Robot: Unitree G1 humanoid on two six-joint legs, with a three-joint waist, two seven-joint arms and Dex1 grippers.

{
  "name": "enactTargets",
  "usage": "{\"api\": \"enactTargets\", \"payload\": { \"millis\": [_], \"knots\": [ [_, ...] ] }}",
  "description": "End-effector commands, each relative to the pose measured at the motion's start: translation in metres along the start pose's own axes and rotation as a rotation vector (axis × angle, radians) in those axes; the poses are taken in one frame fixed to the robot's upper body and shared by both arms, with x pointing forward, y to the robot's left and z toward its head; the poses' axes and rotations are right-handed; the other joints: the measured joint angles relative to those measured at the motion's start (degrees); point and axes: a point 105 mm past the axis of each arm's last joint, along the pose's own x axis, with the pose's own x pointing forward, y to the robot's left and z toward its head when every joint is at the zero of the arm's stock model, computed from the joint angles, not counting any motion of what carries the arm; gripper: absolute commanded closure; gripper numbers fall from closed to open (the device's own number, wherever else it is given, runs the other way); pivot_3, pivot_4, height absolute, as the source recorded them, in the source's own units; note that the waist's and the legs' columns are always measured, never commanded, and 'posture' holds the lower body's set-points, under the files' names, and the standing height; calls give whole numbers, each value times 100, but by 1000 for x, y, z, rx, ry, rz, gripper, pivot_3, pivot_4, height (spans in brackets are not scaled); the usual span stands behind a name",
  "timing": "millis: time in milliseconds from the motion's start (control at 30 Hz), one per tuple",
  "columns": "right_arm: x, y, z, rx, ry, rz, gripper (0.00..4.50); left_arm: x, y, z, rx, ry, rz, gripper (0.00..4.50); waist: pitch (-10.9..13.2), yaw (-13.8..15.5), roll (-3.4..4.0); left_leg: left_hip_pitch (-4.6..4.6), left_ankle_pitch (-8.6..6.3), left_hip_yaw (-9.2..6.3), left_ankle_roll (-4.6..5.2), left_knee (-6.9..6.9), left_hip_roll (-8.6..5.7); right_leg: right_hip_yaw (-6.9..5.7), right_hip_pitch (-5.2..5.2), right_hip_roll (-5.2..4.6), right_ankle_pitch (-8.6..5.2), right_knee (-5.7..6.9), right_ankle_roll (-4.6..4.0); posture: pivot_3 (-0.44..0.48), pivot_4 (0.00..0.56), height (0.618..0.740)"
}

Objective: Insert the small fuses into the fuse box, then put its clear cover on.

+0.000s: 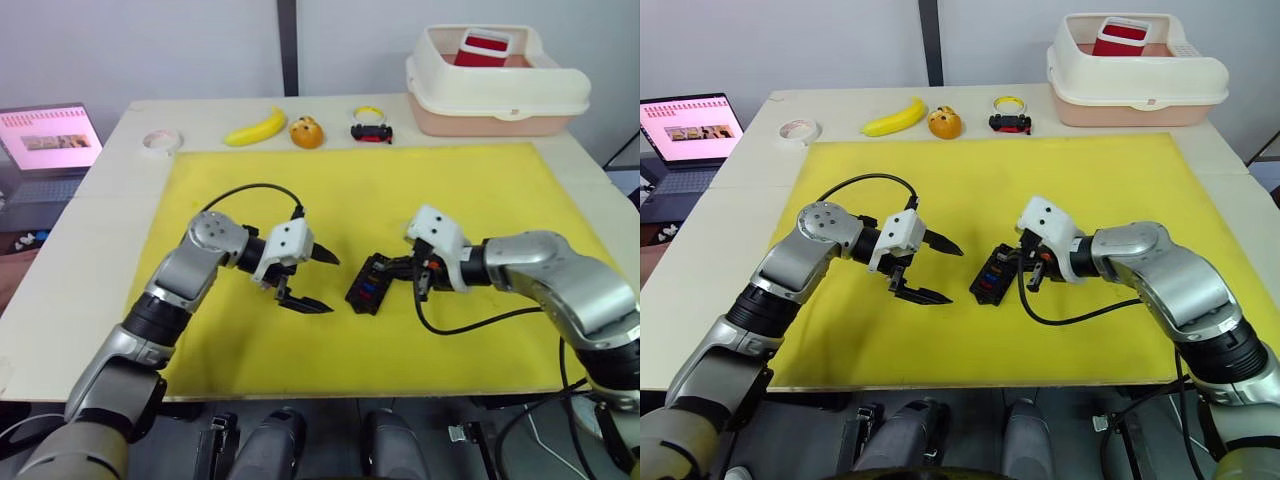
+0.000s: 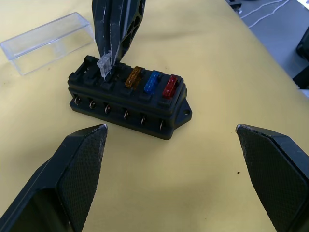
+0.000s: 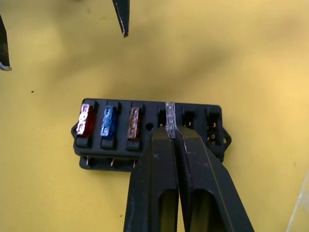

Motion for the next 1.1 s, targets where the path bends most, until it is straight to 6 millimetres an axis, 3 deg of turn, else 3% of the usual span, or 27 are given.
{"api": "enactTargets", "payload": {
  "millis": [33,467,767,1100],
  "knots": [
    [-5,0,12,-53,-1,-7,4500,-1,-1,8,45,-12,-2,23,0,-4,0,0,0,0,0,0,0,0,0,0,0,0,0,0,150,740],
    [0,5,5,-61,75,24,4500,0,-3,8,47,-13,-1,23,0,-3,0,0,0,0,0,-1,0,0,-1,0,0,0,0,0,150,740],
    [-2,8,12,-46,64,24,4500,0,-2,7,47,-12,1,23,0,1,0,-1,0,0,0,-1,0,0,-1,0,0,0,0,0,150,740],
    [-2,-2,10,-26,72,-32,4500,1,-2,8,47,-16,-3,23,0,1,0,-1,0,0,0,-1,0,0,-1,-1,0,0,0,0,150,740]
  ]
}}
